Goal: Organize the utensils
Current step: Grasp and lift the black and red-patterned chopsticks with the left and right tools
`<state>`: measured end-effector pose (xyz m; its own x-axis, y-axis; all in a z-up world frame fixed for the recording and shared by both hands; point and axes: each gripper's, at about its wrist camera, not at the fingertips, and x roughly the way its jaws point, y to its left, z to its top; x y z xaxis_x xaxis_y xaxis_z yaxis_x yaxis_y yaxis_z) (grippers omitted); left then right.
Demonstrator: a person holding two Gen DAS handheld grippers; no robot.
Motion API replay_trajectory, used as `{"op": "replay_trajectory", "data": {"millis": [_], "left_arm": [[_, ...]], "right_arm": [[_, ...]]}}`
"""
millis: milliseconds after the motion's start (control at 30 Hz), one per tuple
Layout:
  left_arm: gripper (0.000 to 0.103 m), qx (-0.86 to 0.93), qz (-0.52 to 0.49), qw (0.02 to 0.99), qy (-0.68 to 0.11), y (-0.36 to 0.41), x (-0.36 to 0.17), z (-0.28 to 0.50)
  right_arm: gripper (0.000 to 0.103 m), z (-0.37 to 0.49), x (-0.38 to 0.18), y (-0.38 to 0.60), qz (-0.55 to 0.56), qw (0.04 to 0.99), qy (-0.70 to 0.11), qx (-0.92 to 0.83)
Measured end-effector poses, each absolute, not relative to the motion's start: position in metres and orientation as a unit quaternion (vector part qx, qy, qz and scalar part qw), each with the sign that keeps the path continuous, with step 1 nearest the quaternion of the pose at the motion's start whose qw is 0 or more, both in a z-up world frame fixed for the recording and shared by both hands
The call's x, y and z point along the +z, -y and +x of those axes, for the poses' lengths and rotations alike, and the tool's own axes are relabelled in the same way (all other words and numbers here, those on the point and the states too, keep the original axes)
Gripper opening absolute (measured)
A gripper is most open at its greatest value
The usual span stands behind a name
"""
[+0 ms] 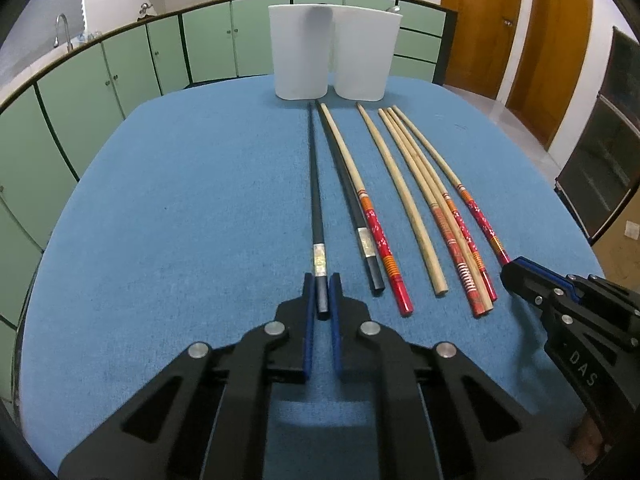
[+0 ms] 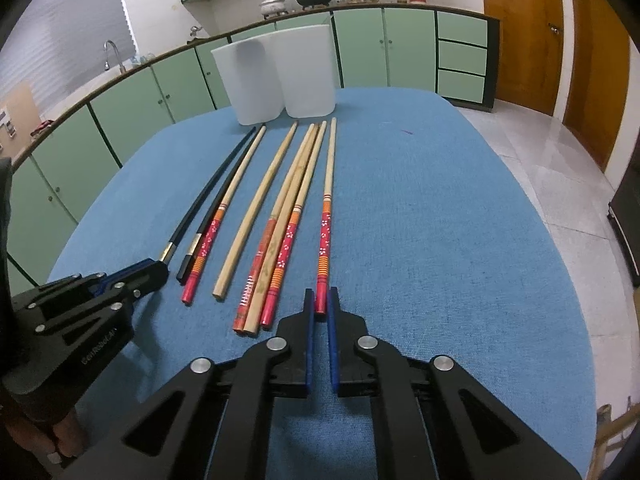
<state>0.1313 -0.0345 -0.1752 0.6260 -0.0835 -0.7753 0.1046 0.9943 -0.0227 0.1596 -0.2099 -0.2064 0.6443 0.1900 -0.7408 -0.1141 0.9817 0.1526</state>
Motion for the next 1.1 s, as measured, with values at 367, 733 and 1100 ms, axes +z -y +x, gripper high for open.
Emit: {"op": "replay_trajectory", "data": {"millis": [367, 733, 1100], "left_arm": [[0.006, -0.049, 0.056, 0.935, -0.347, 0.015, -0.097, 0.108], [0.006, -0.055, 0.039, 0.964, -0.255, 0.004, -0.011, 0.126], [0.006, -0.085, 0.008, 0.972, -0.22, 0.004, 0.031, 0.16]], "right_arm": [[0.005, 0.138, -0.127, 0.229, 0.008, 0.937, -0.338, 0.086], [0.005, 0.159, -0.051, 0.248, 0.022, 0.957, -0.272, 0.099], [0.005, 0.192, -0.007, 0.255, 0.032, 0.957, -0.251, 0.139]]}}
